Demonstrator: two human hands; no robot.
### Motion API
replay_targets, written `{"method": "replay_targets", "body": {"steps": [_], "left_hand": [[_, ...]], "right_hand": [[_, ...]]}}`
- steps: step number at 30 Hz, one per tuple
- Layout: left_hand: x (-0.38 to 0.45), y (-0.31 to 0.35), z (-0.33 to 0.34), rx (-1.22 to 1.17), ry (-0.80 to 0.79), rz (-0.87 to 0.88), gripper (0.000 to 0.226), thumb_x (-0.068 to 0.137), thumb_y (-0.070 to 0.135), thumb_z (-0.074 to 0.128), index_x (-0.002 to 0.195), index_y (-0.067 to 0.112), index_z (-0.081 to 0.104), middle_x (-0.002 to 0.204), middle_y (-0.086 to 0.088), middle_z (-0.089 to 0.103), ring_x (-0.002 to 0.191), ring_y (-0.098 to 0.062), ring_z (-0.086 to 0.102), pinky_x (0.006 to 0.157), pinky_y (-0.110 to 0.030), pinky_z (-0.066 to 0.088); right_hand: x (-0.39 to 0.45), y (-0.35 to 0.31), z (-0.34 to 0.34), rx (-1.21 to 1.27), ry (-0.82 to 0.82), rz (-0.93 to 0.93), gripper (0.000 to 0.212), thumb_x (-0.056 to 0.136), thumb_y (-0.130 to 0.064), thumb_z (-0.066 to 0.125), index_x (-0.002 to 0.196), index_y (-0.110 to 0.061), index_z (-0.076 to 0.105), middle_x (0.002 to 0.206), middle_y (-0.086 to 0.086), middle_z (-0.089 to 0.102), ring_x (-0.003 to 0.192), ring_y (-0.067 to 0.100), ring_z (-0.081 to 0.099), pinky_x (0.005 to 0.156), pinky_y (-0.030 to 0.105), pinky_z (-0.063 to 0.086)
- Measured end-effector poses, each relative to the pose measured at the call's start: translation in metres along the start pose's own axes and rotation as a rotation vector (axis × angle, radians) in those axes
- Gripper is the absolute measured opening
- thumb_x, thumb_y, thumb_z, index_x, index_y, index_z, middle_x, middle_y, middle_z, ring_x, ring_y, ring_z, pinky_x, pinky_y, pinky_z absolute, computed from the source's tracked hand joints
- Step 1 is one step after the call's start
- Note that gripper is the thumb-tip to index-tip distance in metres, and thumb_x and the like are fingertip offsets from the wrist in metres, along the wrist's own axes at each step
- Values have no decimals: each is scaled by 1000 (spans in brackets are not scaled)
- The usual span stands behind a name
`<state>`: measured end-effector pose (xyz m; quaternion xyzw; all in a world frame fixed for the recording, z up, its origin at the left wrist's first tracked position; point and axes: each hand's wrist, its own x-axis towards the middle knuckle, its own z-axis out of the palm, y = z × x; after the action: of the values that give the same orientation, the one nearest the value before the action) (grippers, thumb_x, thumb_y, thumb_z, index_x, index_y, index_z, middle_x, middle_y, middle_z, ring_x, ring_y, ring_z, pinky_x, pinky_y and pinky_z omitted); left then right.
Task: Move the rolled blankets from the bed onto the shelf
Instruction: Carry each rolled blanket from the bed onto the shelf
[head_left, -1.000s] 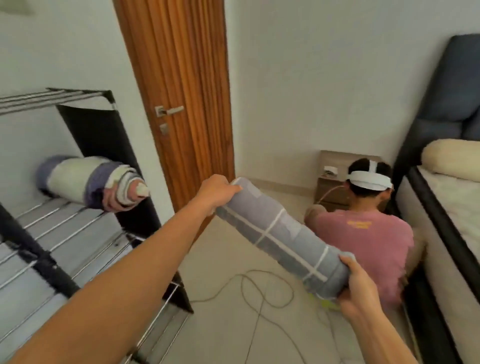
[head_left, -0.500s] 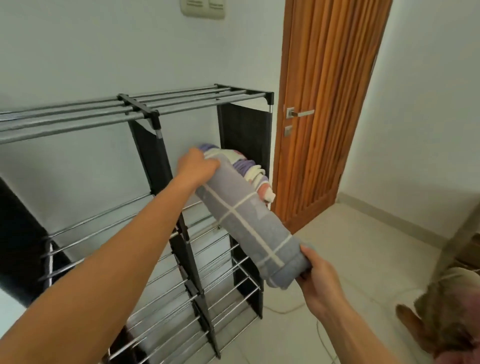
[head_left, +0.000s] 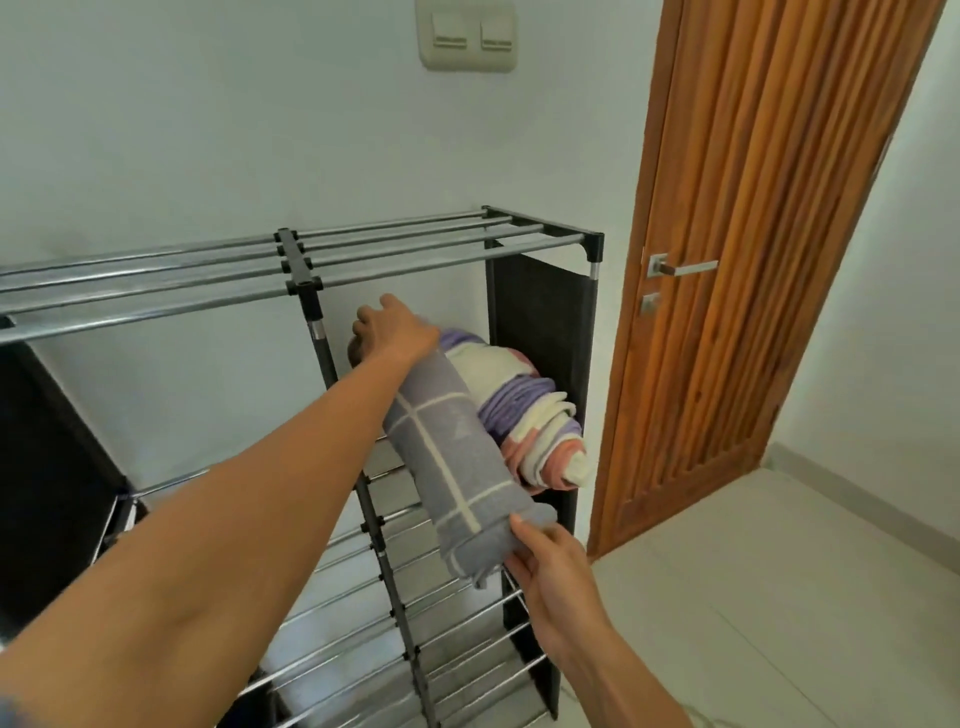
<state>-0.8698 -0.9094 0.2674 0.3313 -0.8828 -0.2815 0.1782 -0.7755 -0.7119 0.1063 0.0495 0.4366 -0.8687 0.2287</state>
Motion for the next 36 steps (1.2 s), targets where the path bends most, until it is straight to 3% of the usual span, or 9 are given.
{"method": "replay_targets", "body": {"steps": [9,14,16,21,24,27,30,32,36], "left_hand": [[6,-50,40,-106,-18,-189,80,84,32,62,148,11,18,152,-18,17,139,-38,23,114,-47,30],[-3,-59,62,-170,-170,-300,94,83,27,63,153,14,1,158,-19,6,141,-40,24,115,-48,29],[-5,-64,69,-169,-167,-301,92,83,29,62,153,12,4,157,-20,12,140,-40,28,114,-49,31],[-1,-60,62,-315,-38,-211,67,89,21,57,146,4,27,151,-18,29,133,-34,40,110,-37,37],[-4,-56,57,-297,-67,-174,55,92,17,54,142,2,35,149,-19,33,130,-35,43,105,-34,39],[-12,-57,56,-231,-133,-135,49,92,18,54,137,0,43,145,-19,40,128,-35,45,102,-34,41],[-23,-56,53,-192,-167,-65,38,88,17,56,121,-1,56,126,-19,54,115,-33,54,84,-31,44],[-33,-50,52,-175,-179,9,34,84,18,58,113,0,61,110,-16,61,102,-29,59,78,-31,46],[-76,-29,55,-223,-183,263,27,90,18,56,114,9,64,112,-11,67,101,-23,60,79,-25,41]], "right_hand": [[28,18,-2,-119,85,-15,31,85,-3,64,115,0,58,117,19,65,103,30,63,90,41,50],[33,9,15,-122,2,-74,24,86,-5,65,110,-2,63,105,13,70,93,20,66,79,28,54],[36,6,22,-122,-39,-80,22,87,-4,63,109,-3,62,103,11,70,92,19,67,79,27,54],[44,6,37,-148,-142,-61,26,88,-2,61,114,-2,59,108,13,68,101,21,66,86,29,54],[42,13,43,-307,-175,-83,25,87,2,59,110,-7,58,103,10,68,92,16,66,79,26,52],[39,12,42,-358,-208,-81,28,87,4,56,113,-6,58,105,10,70,95,18,68,83,28,54],[32,1,36,-316,-223,-13,21,89,5,54,108,-3,60,94,8,69,87,16,67,81,27,54],[24,-5,26,-343,-204,9,19,89,2,57,107,-4,60,91,9,67,83,17,65,80,28,53],[-4,-12,-11,-365,-37,-5,16,89,-3,58,105,-6,61,86,8,70,75,16,64,74,27,52]]}}
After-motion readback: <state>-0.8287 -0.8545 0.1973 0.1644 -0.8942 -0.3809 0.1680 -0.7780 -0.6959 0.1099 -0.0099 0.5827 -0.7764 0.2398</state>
